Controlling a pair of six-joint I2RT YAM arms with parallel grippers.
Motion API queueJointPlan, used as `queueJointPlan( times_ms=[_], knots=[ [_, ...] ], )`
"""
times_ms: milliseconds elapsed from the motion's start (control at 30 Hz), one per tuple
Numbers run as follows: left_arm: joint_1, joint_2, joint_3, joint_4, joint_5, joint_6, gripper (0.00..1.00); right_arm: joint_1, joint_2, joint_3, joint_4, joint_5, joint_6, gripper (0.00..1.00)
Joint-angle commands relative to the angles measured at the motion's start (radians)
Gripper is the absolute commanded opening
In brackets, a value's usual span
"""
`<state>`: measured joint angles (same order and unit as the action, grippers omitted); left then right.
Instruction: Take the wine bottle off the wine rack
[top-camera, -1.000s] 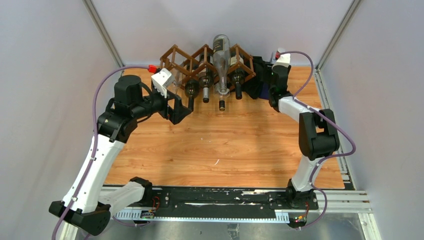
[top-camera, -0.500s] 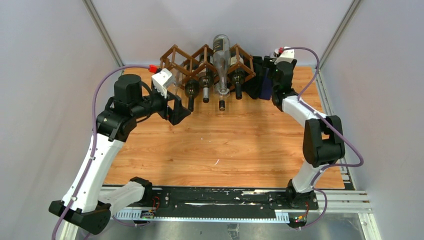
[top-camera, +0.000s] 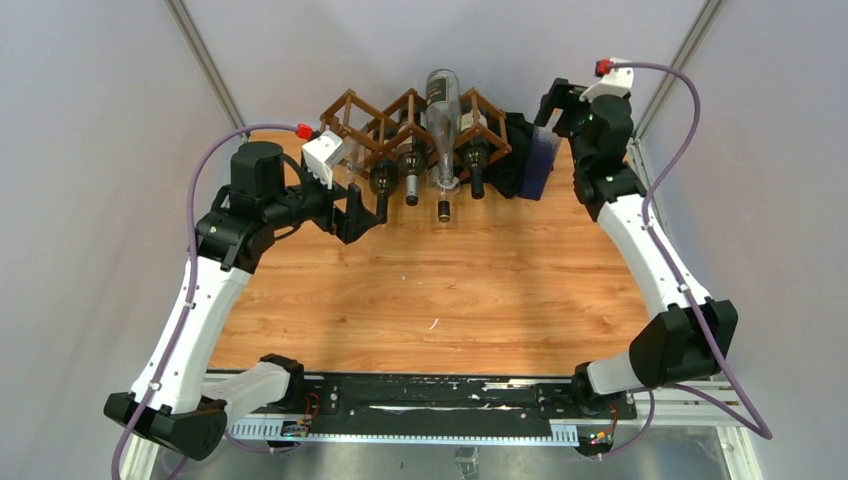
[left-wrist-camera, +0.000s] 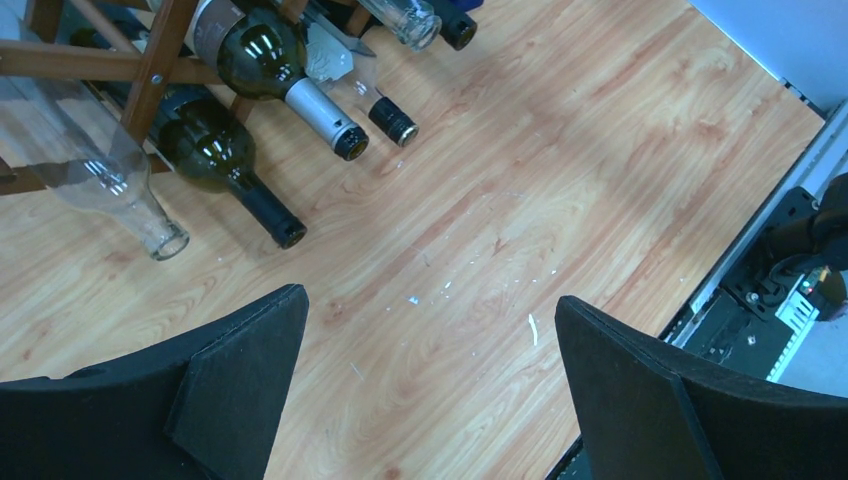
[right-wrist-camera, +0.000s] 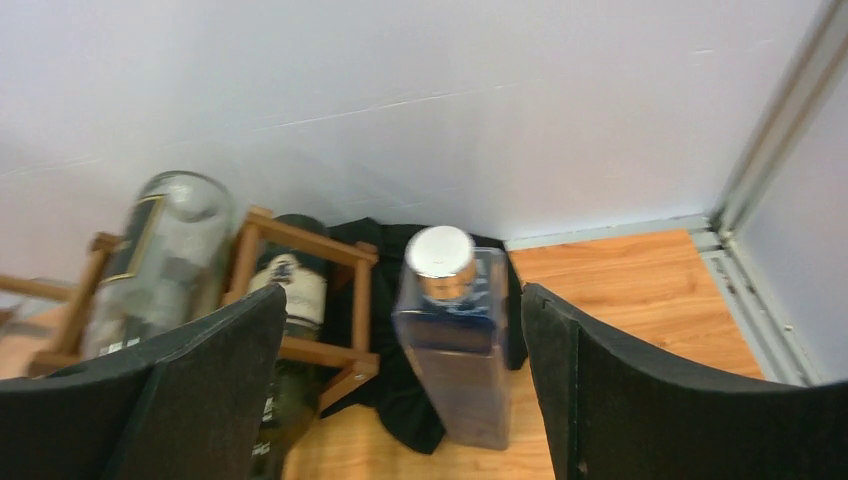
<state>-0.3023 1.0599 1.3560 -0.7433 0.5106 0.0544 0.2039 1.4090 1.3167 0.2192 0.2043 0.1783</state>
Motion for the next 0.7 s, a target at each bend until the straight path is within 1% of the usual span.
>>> queueJointPlan(
  times_ms=[0, 67, 133, 200, 233, 267, 333, 400, 500, 667],
  knots=[
    [0.013, 0.014, 0.027, 0.011, -0.025, -0.016, 1.0, 0.067, 0.017, 0.156, -0.352, -0.108, 0.084, 0.9],
    [0.014, 0.018, 0.027, 0.015, -0.029, -0.016, 1.0, 0.103, 0.028, 0.188, -0.398, -0.152, 0.111, 0.87],
    [0.014, 0.017, 0.026, 0.02, -0.028, -0.016, 1.0, 0.144, 0.041, 0.206, -0.421, -0.186, 0.131, 0.87],
    [0.014, 0.012, 0.021, 0.027, -0.026, -0.006, 1.0, 0.205, 0.071, 0.235, -0.447, -0.188, 0.126, 0.87],
    [0.014, 0.009, 0.018, 0.031, -0.027, -0.001, 1.0, 0.232, 0.092, 0.254, -0.461, -0.189, 0.12, 0.87],
    [0.014, 0.008, 0.016, 0.032, -0.026, 0.001, 1.0, 0.253, 0.116, 0.281, -0.481, -0.232, 0.121, 0.87],
    [0.014, 0.005, 0.022, 0.029, -0.005, 0.009, 1.0, 0.282, 0.18, 0.34, -0.518, -0.256, 0.125, 0.87],
    [0.014, -0.003, 0.026, 0.032, 0.018, 0.007, 1.0, 0.294, 0.244, 0.392, -0.566, -0.272, 0.145, 0.86],
    [0.014, -0.017, 0.029, 0.04, 0.038, -0.001, 1.0, 0.296, 0.321, 0.434, -0.578, -0.325, 0.181, 0.83],
    [0.014, -0.043, 0.018, 0.043, 0.037, 0.016, 1.0, 0.297, 0.429, 0.511, -0.61, -0.36, 0.2, 0.78]
  ],
)
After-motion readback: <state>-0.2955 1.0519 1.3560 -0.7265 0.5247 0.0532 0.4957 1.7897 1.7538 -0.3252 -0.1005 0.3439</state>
